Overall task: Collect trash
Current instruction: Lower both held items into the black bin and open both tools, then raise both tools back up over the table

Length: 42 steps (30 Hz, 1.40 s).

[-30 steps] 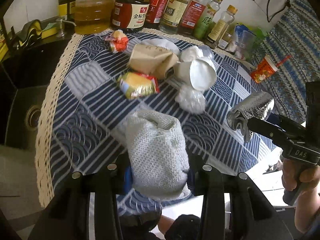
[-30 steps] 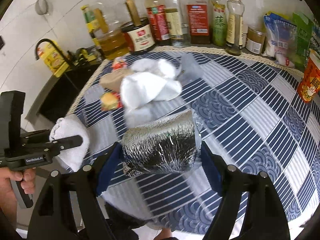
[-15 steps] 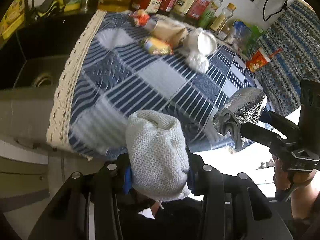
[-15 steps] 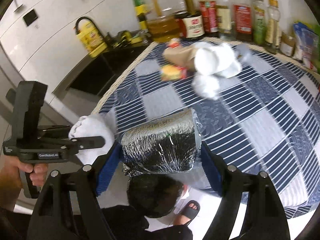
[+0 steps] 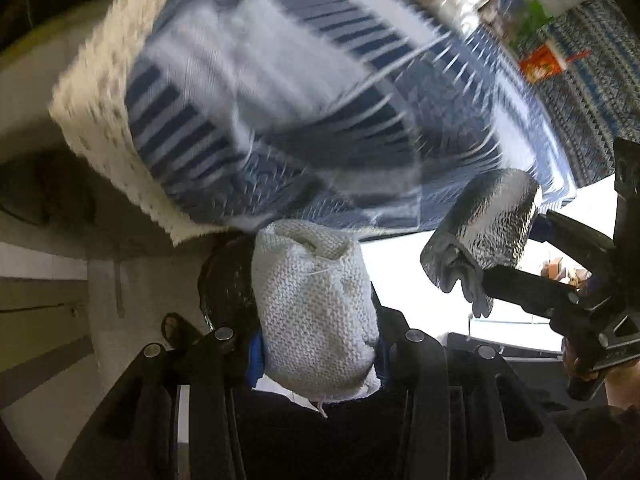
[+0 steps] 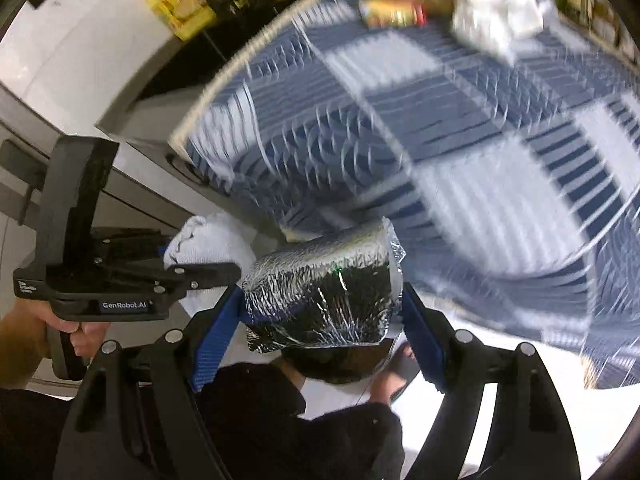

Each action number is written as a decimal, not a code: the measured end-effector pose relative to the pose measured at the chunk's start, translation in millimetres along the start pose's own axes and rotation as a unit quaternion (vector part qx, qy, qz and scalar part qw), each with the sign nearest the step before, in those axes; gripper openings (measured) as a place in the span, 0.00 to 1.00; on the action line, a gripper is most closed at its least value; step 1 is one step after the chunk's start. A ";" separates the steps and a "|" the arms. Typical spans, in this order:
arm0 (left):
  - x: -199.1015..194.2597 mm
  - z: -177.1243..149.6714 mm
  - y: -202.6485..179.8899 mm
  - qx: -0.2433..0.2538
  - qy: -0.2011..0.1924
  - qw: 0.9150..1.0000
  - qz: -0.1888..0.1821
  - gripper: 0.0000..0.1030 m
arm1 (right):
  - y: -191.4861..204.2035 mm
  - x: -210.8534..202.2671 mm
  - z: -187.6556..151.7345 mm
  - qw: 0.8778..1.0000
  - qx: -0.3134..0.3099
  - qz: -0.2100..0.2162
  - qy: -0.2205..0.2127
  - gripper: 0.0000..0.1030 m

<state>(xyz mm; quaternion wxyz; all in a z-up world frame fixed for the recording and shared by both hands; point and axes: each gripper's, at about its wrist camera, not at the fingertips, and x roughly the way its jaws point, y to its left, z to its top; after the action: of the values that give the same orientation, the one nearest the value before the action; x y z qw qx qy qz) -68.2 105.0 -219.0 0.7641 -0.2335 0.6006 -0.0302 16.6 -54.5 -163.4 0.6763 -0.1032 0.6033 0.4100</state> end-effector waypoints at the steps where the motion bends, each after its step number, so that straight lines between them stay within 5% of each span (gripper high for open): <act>1: 5.2 -1.9 3.4 -0.002 0.006 1.000 -0.002 0.38 | 0.5 6.8 -2.1 1.000 0.004 0.001 0.006 0.75; 11: 51.7 -16.8 19.6 0.010 0.064 0.998 0.002 0.40 | -6.1 49.3 -3.5 0.998 0.046 0.006 0.039 0.76; 14: 59.3 -18.7 25.0 -0.006 0.080 0.997 -0.006 0.56 | -14.5 45.4 -7.7 0.997 0.064 0.013 0.041 0.80; 20: 62.8 -16.9 27.9 -0.018 0.085 0.996 -0.003 0.62 | -16.4 46.2 -10.1 0.995 0.083 0.024 0.047 0.85; 32: 31.2 -3.2 15.7 -0.009 0.048 0.999 0.009 0.62 | -2.1 14.0 -11.3 0.999 0.045 -0.008 0.015 0.86; 42: -30.2 22.6 -14.6 0.030 -0.021 0.999 0.023 0.62 | 0.9 -50.6 11.6 0.996 0.040 -0.033 -0.072 0.92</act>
<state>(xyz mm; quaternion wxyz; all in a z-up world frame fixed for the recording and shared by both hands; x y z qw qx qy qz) -52.0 109.1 -182.1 0.7837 -0.1977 0.5883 -0.0259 27.7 -68.3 -114.6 0.7349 -0.0662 0.5649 0.3694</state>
